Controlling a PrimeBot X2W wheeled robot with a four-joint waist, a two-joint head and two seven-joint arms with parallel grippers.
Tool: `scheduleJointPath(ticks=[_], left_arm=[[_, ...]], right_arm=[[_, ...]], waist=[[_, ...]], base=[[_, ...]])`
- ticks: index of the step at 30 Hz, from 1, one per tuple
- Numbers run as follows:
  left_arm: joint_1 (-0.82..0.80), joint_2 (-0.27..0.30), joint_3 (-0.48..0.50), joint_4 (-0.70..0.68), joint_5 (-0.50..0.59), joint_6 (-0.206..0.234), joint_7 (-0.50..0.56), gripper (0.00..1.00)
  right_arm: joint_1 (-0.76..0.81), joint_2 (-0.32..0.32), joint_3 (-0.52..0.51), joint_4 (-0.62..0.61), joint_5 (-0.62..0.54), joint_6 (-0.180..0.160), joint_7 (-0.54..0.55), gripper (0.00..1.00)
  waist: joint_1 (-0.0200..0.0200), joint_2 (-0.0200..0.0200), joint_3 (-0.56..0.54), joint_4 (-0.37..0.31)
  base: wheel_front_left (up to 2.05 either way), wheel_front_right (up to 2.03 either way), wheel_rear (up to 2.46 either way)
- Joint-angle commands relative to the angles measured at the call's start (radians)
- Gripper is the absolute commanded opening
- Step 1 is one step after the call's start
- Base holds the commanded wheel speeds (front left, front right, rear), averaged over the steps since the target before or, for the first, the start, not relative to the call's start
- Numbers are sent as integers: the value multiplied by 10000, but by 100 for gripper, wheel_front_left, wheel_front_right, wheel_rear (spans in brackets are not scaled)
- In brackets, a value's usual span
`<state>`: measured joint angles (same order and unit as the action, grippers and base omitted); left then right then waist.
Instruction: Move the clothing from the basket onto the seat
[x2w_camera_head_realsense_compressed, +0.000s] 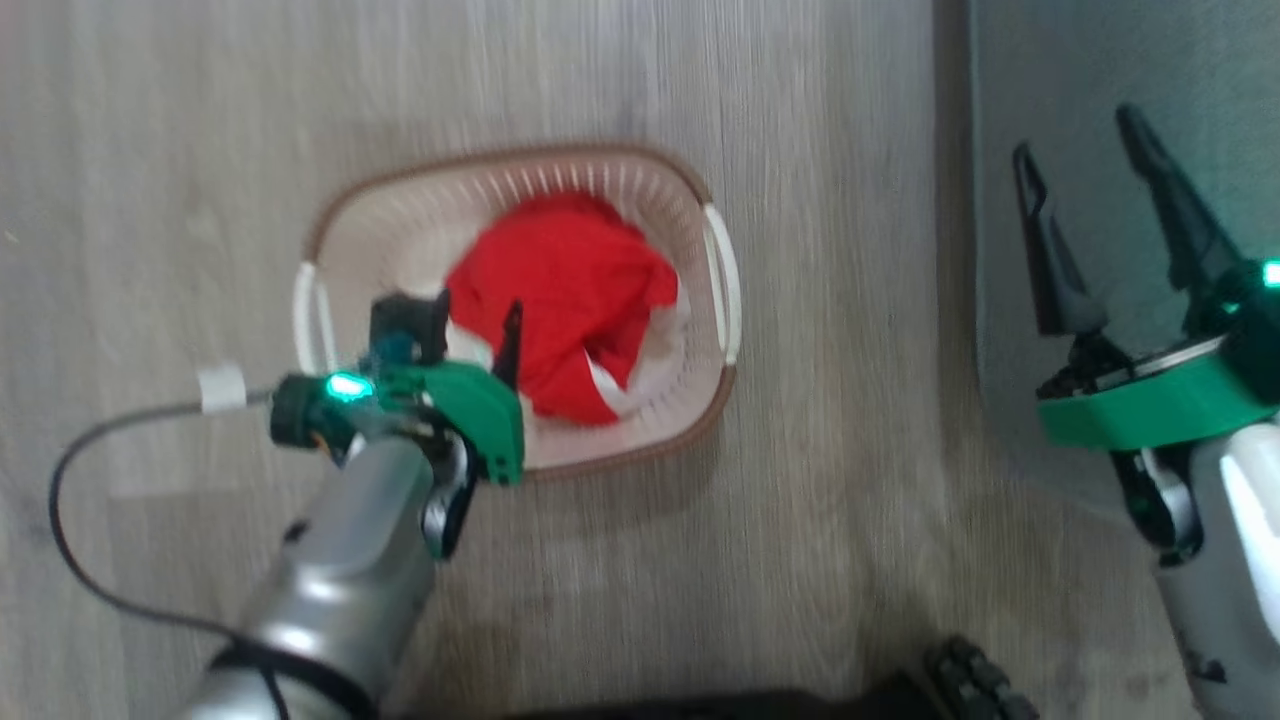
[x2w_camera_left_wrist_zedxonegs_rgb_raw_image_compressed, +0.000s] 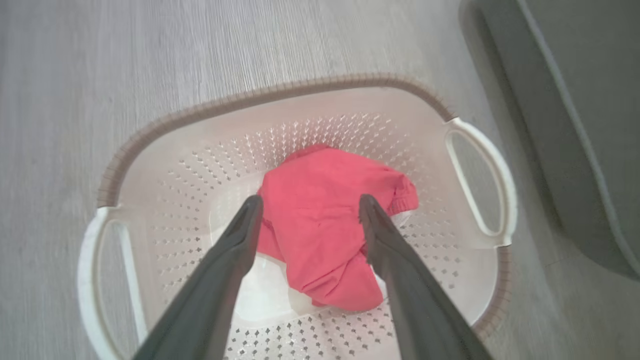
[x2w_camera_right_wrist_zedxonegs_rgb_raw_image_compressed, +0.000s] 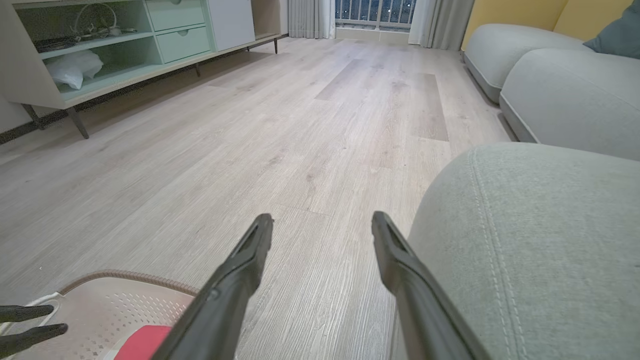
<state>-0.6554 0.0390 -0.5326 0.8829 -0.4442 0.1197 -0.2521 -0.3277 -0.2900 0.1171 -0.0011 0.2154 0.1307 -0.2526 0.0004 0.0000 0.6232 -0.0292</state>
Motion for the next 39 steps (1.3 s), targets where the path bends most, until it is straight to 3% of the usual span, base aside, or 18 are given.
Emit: scheduleJointPath(ticks=[1,13,17,23,32,33,34,39], left_arm=[[-155,113,101,99,-109,15,-97,100],[-2839,112,-813,3155,-1657,-264,318,100],[-3378,112,-668,3539,-2330,-335,855,100],[-3889,112,-925,3840,-2371,-345,1175,100],[-4234,112,-1382,4010,-2461,-761,1584,100],[-4251,112,-1405,4018,-2486,-772,1622,36],[-4273,112,-1431,4024,-2501,-776,1627,0],[-4323,112,-1567,4044,-2612,-877,1645,0]], right_arm=[[25,-176,89,-430,52,0,-91,100],[-281,13,210,-1769,-9,0,-91,100],[-337,53,398,-2046,-70,0,-92,100],[-346,76,436,-2225,-149,0,-92,100],[-261,151,512,-2333,-282,0,-92,100],[-267,163,523,-2337,-289,0,-92,100],[-274,176,533,-2339,-295,0,-92,100],[-331,223,586,-2301,-298,0,-92,100]], waist=[[-4,0,1195,-308],[-4,0,3044,-932],[-4,0,3445,-1156],[-4,0,3732,-1304],[-4,0,3992,-1428],[-4,0,4007,-1434],[-4,0,4020,-1437],[-4,0,4029,-1440]], base=[[0,0,0],[0,0,0],[0,0,0],[0,0,0],[0,0,0],[0,0,0],[0,0,0],[0,0,0]])
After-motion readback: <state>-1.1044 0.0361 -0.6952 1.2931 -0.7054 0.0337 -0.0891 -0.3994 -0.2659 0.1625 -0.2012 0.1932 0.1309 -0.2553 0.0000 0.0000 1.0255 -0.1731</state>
